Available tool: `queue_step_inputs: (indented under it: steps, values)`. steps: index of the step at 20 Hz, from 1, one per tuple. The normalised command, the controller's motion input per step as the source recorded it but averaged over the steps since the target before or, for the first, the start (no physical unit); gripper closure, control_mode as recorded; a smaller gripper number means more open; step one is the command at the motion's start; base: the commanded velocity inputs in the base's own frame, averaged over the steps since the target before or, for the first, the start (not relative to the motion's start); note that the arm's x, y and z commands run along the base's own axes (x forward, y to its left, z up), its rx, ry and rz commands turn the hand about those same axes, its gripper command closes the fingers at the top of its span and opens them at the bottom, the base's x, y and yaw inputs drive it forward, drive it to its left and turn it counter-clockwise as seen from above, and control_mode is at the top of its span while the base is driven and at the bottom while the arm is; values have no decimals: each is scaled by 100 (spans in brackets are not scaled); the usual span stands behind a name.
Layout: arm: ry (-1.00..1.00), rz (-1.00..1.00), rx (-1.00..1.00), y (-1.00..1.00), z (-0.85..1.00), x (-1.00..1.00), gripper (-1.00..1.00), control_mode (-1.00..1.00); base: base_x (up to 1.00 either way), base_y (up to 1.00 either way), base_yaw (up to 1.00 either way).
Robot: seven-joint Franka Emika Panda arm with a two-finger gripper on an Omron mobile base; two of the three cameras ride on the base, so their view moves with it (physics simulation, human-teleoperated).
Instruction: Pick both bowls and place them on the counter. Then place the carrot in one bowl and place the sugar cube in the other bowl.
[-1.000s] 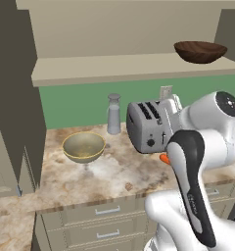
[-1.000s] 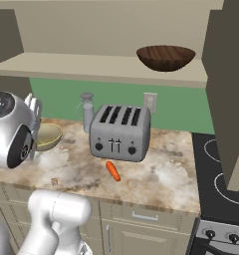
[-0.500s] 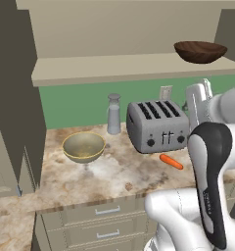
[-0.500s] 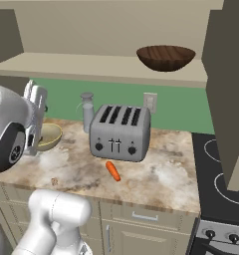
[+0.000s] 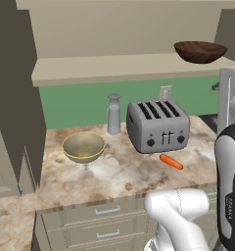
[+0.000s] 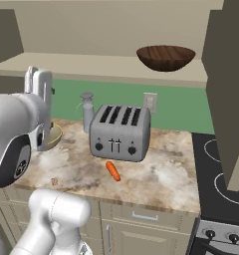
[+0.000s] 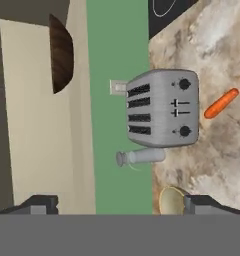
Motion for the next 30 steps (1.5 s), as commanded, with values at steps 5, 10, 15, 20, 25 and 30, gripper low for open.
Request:
queue_step_inputs:
  steps: [5, 10, 15, 20, 25, 30]
  values:
    - [-41, 0, 0, -45, 43, -6, -100, -100, 0, 0, 0]
    - [-14, 0, -2, -46, 49, 0, -100, -100, 0, 0, 0]
    - [-1, 0, -8, -48, 46, 2, -100, -100, 0, 0, 0]
    - [9, 0, -12, -46, 33, 9, -100, -100, 0, 0, 0]
    - [11, 0, -12, -36, 7, 23, -100, -100, 0, 0, 0]
    - [18, 2, -6, -24, 0, 40, -100, -100, 0, 0, 0]
